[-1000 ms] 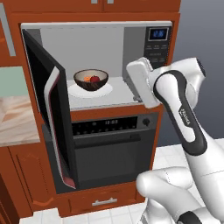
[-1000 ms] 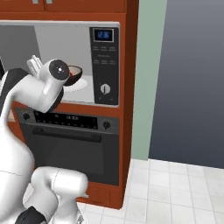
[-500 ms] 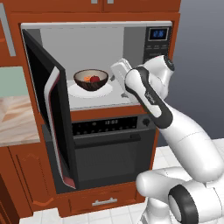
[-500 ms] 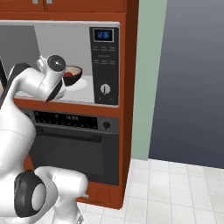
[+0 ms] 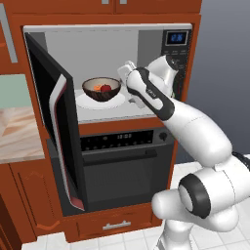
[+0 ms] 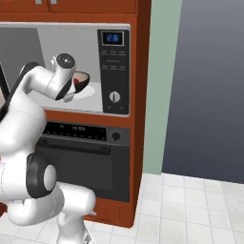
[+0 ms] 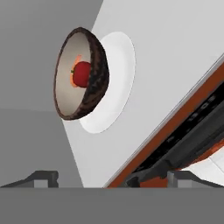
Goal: The microwave is finished heating the shrimp and tomato. Take the bowl containing the food and place it on the dining counter.
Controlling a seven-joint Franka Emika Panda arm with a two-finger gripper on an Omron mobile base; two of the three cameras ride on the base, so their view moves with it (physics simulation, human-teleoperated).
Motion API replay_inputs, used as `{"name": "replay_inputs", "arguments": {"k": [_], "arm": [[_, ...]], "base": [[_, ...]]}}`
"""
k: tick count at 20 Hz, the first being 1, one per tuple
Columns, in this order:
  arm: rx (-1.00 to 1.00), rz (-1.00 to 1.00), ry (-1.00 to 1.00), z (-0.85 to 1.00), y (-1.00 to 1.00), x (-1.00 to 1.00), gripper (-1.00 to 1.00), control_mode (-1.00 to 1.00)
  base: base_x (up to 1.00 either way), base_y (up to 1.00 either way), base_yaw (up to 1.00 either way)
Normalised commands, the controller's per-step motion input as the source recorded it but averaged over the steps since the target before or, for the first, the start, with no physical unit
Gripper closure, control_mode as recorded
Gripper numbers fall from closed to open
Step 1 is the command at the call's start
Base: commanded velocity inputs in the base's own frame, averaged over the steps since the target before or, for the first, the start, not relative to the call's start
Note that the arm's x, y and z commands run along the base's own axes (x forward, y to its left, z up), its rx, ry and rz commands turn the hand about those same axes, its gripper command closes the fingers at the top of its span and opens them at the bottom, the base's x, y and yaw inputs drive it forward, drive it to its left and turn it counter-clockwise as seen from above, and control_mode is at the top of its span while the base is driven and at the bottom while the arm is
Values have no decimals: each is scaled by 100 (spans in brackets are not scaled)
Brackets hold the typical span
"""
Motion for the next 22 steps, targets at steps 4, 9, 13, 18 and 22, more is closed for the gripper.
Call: {"name": "replay_inputs", "arguments": {"k": [4, 9, 13, 18, 22], "arm": [[-1, -2, 5, -28, 12, 46, -100, -100], [-2, -3, 4, -28, 17, 39, -100, -100], [-2, -4, 2, -21, 24, 38, -100, -100], [-1, -3, 7, -10, 26, 36, -100, -100], [-1, -4, 7, -11, 24, 47, -100, -100]], "base": [[0, 0, 0], [0, 0, 0], [0, 0, 0], [0, 0, 0], [0, 0, 0]]}}
